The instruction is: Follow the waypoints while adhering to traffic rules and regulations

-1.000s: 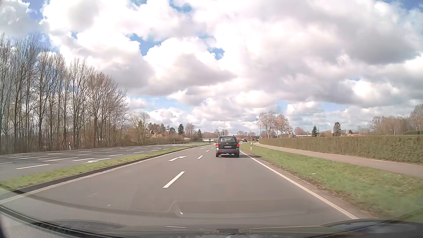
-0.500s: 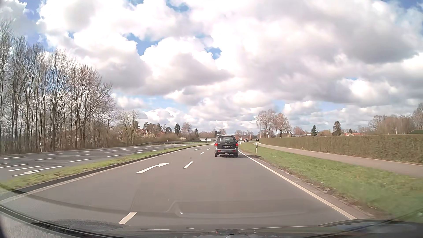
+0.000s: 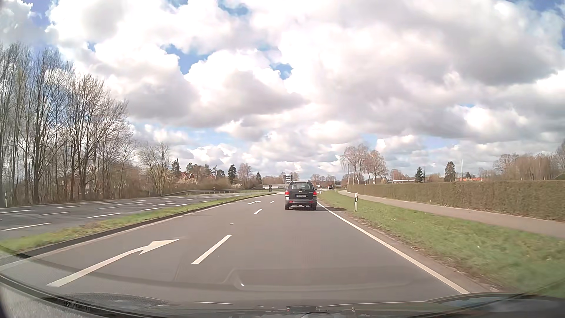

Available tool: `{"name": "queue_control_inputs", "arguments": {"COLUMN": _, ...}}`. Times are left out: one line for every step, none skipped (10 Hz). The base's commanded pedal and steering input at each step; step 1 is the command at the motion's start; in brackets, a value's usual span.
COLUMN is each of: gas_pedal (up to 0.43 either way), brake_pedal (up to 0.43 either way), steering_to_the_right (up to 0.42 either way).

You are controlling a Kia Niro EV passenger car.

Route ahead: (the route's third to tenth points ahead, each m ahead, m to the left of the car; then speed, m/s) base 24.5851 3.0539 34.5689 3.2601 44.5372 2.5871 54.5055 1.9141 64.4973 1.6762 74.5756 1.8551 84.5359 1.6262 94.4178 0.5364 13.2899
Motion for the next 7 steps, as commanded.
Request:
{"name": "queue_control_inputs", "arguments": {"gas_pedal": 0.169, "brake_pedal": 0.000, "steering_to_the_right": 0.004}}
{"name": "queue_control_inputs", "arguments": {"gas_pedal": 0.169, "brake_pedal": 0.000, "steering_to_the_right": 0.004}}
{"name": "queue_control_inputs", "arguments": {"gas_pedal": 0.169, "brake_pedal": 0.000, "steering_to_the_right": 0.004}}
{"name": "queue_control_inputs", "arguments": {"gas_pedal": 0.169, "brake_pedal": 0.000, "steering_to_the_right": 0.004}}
{"name": "queue_control_inputs", "arguments": {"gas_pedal": 0.169, "brake_pedal": 0.000, "steering_to_the_right": 0.004}}
{"name": "queue_control_inputs", "arguments": {"gas_pedal": 0.169, "brake_pedal": 0.000, "steering_to_the_right": 0.004}}
{"name": "queue_control_inputs", "arguments": {"gas_pedal": 0.169, "brake_pedal": 0.000, "steering_to_the_right": 0.004}}
